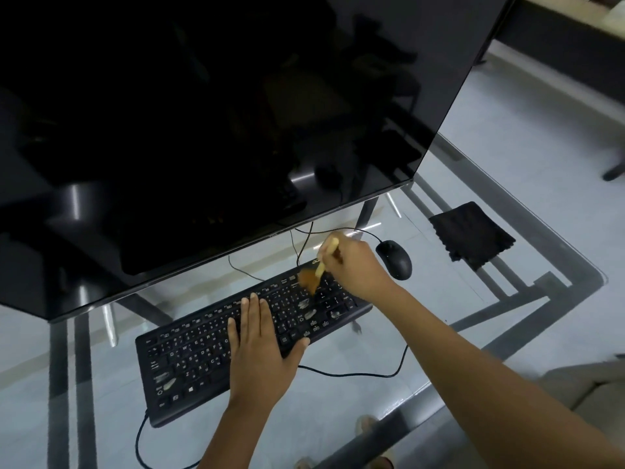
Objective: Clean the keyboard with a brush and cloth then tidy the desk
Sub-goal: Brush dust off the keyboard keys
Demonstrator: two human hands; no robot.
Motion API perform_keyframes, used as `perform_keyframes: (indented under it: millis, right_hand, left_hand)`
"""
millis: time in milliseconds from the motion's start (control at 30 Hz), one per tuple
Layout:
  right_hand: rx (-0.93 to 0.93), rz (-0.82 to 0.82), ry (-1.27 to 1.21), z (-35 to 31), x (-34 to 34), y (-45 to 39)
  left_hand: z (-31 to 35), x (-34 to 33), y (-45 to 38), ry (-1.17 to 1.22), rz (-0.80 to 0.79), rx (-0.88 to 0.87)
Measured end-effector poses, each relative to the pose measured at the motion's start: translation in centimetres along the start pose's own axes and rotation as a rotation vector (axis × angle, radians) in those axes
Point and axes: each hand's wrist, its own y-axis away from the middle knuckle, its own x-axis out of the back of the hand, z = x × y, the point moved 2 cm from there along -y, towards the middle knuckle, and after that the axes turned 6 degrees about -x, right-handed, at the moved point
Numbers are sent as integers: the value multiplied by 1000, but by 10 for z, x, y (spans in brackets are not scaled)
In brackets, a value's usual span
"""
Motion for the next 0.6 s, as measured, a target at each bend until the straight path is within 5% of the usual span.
perform_keyframes:
  millis: [67, 200, 333, 467, 600]
  right_hand:
    - [4, 183, -46, 5, 12, 1]
    - [-29, -25, 20, 9, 16, 3]
    - [-34, 196, -31, 13, 29, 4]
    - [-53, -58, 131, 15, 27, 5]
    - [-34, 210, 69, 20, 42, 7]
  left_hand:
    - [0, -2, 1, -5, -14, -3]
    - [0, -4, 0, -35, -10, -13]
    - [0, -6, 1, -45, -20, -19]
    - [0, -6, 1, -54, -32, -16]
    - [2, -6, 1, -35, -19, -11]
